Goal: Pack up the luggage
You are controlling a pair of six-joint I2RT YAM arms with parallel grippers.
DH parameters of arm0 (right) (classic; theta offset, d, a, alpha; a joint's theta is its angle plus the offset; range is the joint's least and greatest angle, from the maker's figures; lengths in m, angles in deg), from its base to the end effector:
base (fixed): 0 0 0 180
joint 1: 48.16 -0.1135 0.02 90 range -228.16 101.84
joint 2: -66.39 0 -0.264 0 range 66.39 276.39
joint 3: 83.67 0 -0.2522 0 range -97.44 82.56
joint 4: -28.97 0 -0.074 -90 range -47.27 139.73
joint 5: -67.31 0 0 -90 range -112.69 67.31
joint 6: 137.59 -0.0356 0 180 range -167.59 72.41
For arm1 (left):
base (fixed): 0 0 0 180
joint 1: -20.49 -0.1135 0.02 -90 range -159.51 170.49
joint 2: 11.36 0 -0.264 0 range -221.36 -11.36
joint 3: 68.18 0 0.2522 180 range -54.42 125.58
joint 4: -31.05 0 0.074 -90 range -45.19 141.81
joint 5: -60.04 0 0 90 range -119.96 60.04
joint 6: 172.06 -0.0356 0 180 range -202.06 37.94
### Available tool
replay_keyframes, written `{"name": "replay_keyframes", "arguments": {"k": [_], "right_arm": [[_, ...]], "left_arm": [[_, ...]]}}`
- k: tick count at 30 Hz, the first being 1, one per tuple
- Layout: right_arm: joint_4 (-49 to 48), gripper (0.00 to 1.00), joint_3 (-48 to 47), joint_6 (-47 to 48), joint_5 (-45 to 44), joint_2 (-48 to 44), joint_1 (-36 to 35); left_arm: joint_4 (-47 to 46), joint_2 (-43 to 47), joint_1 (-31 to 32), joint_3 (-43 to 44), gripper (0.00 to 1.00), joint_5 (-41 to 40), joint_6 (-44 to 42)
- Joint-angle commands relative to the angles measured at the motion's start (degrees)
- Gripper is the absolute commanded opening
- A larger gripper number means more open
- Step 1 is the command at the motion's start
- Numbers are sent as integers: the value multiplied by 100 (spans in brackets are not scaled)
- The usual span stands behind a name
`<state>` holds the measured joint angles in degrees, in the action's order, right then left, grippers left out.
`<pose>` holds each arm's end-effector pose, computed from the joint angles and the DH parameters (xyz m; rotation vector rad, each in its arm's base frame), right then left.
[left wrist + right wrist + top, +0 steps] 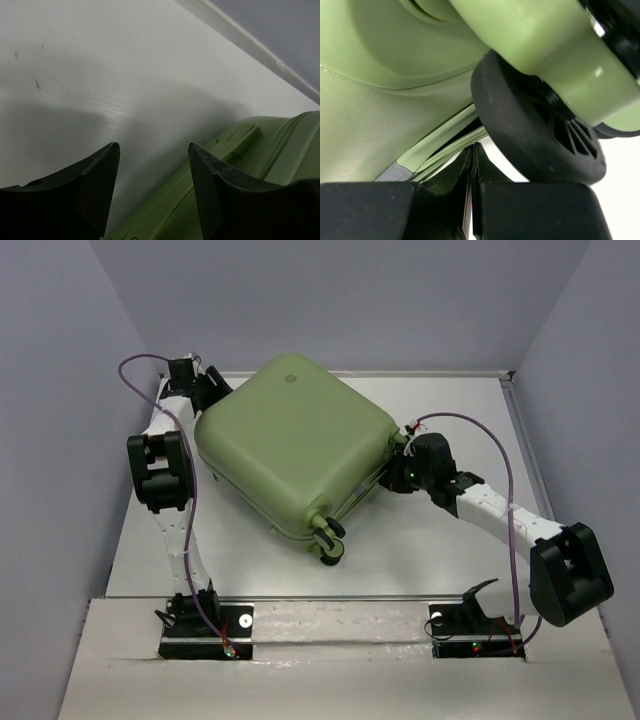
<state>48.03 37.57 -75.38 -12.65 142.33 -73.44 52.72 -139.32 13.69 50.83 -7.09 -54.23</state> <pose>0.2548 0.1272 0.2306 -0.0516 2.2834 0.6960 0.5214 0.0482 0.2280 -0.3955 2.0860 -0.6389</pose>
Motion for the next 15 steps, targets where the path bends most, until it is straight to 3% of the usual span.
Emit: {"name": "replay_keyframes", "arguments": {"k": [1, 7, 9, 10, 15], "right_arm": [[-1012, 7, -458, -192, -99, 324, -205], [-1145, 7, -967, -139, -152, 913, -206], [-1163, 7, -1308, -51, -56, 1184, -206], [-1163, 7, -1432, -34, -46, 1273, -206], [-1119, 7, -2284, 116, 287, 1853, -206]], "left_arm": [[-359, 684, 39, -837, 68, 148, -190], [-745, 1448, 30, -2200, 67, -11, -165], [-1043, 1921, 74, -3190, 66, -63, 63], [-1045, 2098, 74, -3195, 65, -64, 125], [-1467, 3311, 329, -4951, 65, -257, 302]]}}
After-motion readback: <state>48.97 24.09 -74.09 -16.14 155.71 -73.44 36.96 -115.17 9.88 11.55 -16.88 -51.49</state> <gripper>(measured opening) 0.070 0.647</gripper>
